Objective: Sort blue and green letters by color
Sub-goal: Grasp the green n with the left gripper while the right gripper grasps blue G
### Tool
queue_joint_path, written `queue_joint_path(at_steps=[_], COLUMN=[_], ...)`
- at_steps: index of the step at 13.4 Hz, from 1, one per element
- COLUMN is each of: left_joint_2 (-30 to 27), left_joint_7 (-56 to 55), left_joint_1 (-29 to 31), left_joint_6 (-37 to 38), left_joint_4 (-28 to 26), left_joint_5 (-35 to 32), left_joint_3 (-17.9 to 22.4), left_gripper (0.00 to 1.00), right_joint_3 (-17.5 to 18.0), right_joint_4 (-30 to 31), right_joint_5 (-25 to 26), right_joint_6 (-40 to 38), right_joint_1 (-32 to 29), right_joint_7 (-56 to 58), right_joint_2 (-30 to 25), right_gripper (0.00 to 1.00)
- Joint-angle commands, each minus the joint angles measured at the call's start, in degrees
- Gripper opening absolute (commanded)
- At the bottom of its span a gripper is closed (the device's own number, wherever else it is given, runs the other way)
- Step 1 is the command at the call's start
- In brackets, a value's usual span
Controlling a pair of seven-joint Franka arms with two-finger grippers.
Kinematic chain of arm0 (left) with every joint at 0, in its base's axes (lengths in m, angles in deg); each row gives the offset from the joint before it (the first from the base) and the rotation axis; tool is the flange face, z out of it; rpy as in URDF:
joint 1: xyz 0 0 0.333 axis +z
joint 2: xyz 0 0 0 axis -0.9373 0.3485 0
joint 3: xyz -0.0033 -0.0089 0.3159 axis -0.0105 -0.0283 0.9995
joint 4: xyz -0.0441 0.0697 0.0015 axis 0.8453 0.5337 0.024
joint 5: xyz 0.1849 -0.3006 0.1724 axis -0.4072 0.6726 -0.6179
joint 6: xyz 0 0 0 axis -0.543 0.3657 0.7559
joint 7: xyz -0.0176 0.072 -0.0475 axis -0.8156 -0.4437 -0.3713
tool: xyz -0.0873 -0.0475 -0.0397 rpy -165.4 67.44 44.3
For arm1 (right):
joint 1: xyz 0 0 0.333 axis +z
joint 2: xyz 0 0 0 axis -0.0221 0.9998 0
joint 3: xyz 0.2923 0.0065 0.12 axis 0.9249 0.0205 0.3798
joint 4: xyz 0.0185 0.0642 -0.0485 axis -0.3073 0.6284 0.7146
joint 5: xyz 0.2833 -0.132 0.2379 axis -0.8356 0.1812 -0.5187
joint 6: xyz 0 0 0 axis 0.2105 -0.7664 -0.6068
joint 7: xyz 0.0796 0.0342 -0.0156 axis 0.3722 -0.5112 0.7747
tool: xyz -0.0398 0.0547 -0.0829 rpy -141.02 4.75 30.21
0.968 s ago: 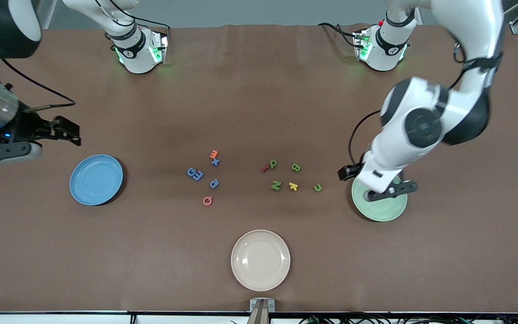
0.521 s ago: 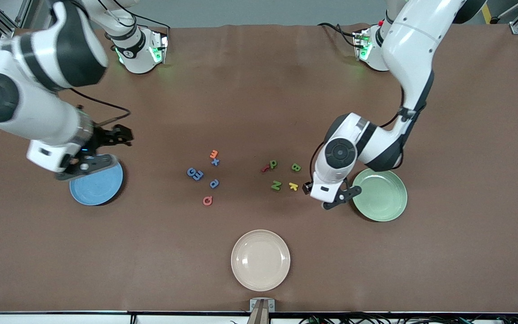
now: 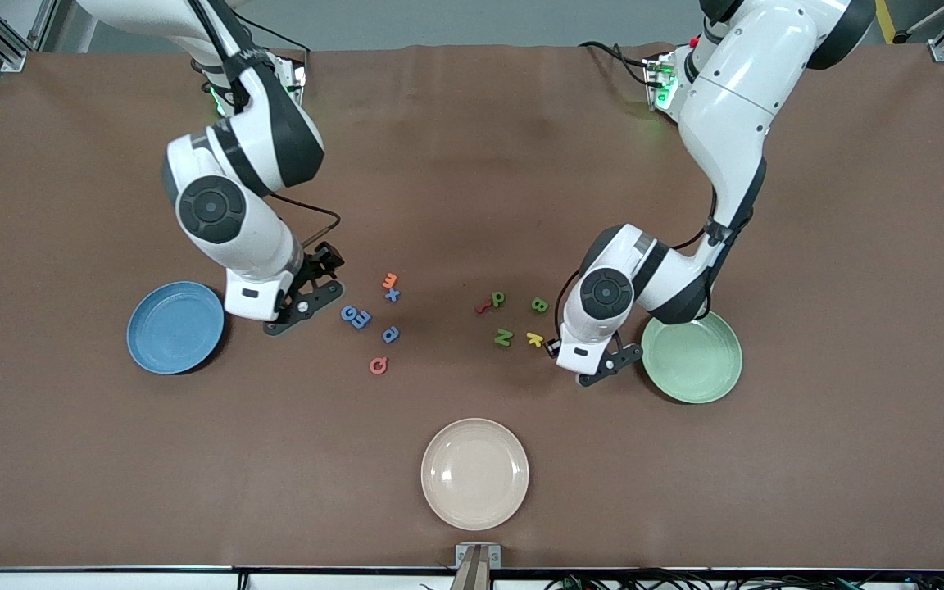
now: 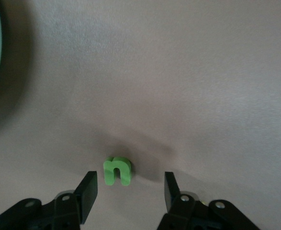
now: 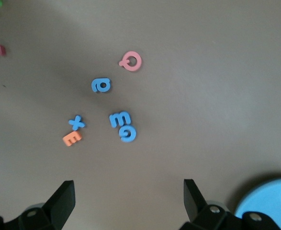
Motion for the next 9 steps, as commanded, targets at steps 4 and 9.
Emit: queue_joint_path(at_steps=[4, 9], left_joint_2=[1.31, 1.14], left_joint_7=[-1.77, -1.77], left_joint_1=[0.23, 0.84], left_joint_6=[-0.34, 0.01], left_joint_4=[0.57, 0.75], left_joint_5=[-0.97, -0.71], left_joint_3=[0.07, 0.16], left_gripper=[0.55, 0.17], right_joint_3=[-0.18, -0.09], right_joint_4=[8.29, 13.23], right_joint_5=[-0.06, -0.15], right_joint_6=[8.44, 16.99], right_joint_1=[0.11, 1.69], right_joint_7=[6.41, 6.41], right_joint_2=[1.53, 3.90], right_gripper=[1.00, 1.00])
